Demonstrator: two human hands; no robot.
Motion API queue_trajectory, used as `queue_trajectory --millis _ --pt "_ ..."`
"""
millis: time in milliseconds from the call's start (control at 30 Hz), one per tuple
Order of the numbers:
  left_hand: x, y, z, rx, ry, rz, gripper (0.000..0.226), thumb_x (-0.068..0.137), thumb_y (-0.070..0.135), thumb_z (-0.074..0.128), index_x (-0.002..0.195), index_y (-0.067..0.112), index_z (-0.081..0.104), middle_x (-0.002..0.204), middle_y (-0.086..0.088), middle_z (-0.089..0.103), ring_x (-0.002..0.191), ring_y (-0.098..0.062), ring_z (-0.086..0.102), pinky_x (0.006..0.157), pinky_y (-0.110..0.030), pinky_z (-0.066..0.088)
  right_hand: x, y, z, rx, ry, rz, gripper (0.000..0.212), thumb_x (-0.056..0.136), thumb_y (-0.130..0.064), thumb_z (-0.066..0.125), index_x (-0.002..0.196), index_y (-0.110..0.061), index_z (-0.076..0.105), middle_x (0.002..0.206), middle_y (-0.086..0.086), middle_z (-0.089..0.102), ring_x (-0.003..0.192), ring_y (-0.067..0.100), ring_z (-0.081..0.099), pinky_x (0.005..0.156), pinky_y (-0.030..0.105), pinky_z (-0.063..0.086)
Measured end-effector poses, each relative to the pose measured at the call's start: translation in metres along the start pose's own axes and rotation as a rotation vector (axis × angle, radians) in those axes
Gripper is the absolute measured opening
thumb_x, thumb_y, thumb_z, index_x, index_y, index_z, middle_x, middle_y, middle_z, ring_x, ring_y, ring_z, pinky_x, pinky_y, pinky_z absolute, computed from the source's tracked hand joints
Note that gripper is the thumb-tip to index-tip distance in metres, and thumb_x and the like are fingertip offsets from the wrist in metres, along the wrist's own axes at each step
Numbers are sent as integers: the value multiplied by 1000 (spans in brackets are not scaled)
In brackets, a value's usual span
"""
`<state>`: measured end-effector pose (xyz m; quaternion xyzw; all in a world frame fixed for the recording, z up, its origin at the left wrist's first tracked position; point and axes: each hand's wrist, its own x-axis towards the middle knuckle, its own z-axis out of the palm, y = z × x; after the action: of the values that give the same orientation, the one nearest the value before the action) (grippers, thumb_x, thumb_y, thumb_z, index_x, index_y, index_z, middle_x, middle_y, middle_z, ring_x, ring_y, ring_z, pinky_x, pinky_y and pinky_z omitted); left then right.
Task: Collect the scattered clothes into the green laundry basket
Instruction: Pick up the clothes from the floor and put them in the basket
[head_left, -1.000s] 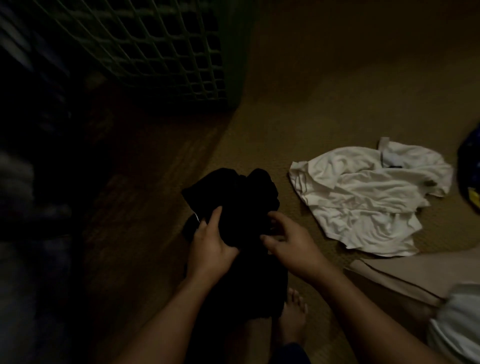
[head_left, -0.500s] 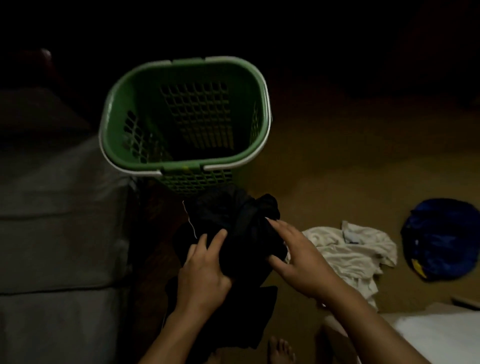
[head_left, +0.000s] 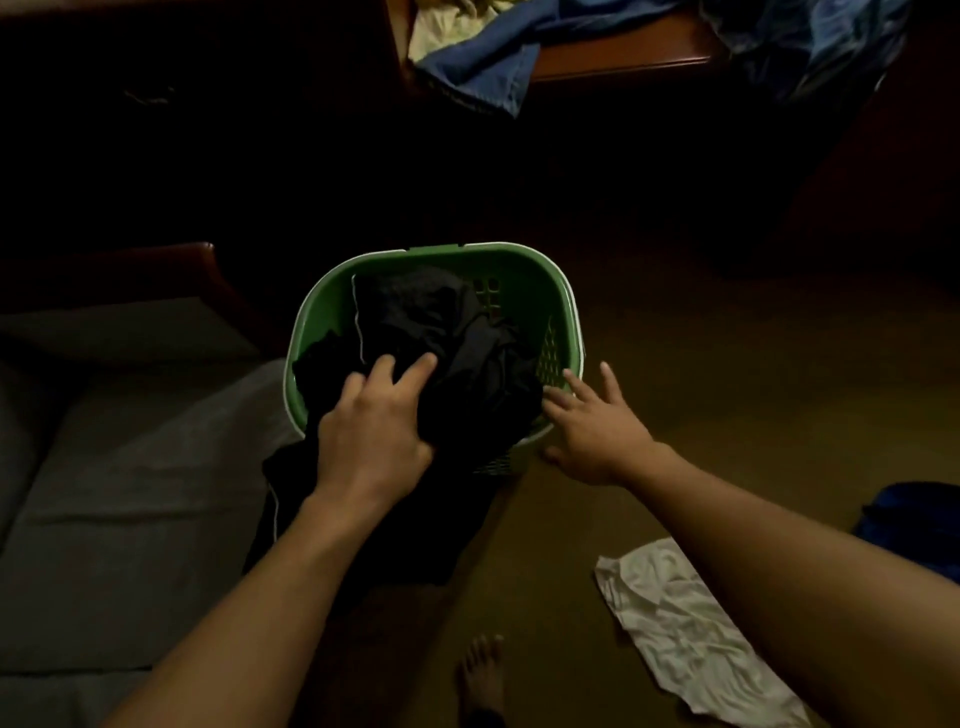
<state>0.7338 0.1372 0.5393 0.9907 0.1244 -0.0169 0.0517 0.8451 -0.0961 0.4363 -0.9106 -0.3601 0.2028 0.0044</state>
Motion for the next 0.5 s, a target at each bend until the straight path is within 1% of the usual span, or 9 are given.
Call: queue_trajectory --millis 67,100,133,167,233,300,367,433,500 --pt "38 -10 8 71 -20 65 85 77 24 75 151 36 36 139 -6 47 115 -35 51 75 -45 52 27 1 9 -137 -114 -77 78 93 -74 24 158 -32 16 167 1 18 155 27 -6 117 65 -14" --pt "55 -14 14 103 -34 97 85 77 23 73 151 37 34 138 -4 46 115 -33 51 74 -44 52 40 -2 13 -162 -169 -105 80 91 -78 17 158 -34 17 167 0 19 155 26 -4 117 65 -15" --pt "71 -19 22 135 -52 128 85 78 22 72 152 38 32 138 -3 45 115 -32 50 74 -43 52 50 -5 16 -168 -211 -126 82 90 -80 11 158 -35 20 165 0 24 155 25 1 117 64 -16" --pt "87 -22 30 159 -75 165 84 80 22 70 152 38 31 138 -3 44 115 -32 50 75 -42 52 61 -8 18 -167 -235 -142 81 91 -79 8 156 -34 26 162 0 33 155 23 11 118 62 -15" --pt "112 -30 49 205 -126 252 81 84 22 66 153 38 28 140 -2 42 117 -32 48 78 -42 52 75 -9 20 -168 -246 -165 80 93 -78 7 147 -31 43 145 0 56 145 20 38 121 59 -6" --pt "138 -37 70 235 -184 328 79 87 21 64 154 38 27 143 -3 40 119 -33 47 82 -43 53 81 -4 17 -146 -268 -167 76 92 -79 8 133 -33 53 127 -4 66 131 19 53 121 54 11" --pt "160 -44 89 246 -235 357 76 89 22 63 154 37 27 145 -3 40 121 -34 46 85 -45 53 83 -2 15 -133 -281 -163 71 91 -80 8 124 -37 54 117 -8 65 118 18 56 110 48 26" --pt "176 -45 106 255 -277 375 72 92 24 61 154 37 28 145 -3 40 122 -35 46 86 -45 52 80 -3 15 -115 -282 -150 69 91 -79 8 126 -39 53 115 -10 63 113 15 54 102 44 30" --pt "188 -48 124 245 -312 389 70 93 24 60 154 37 29 145 -4 40 123 -36 46 85 -45 52 80 -2 15 -95 -272 -146 71 91 -80 6 127 -40 52 112 -11 61 110 14 54 100 42 32"
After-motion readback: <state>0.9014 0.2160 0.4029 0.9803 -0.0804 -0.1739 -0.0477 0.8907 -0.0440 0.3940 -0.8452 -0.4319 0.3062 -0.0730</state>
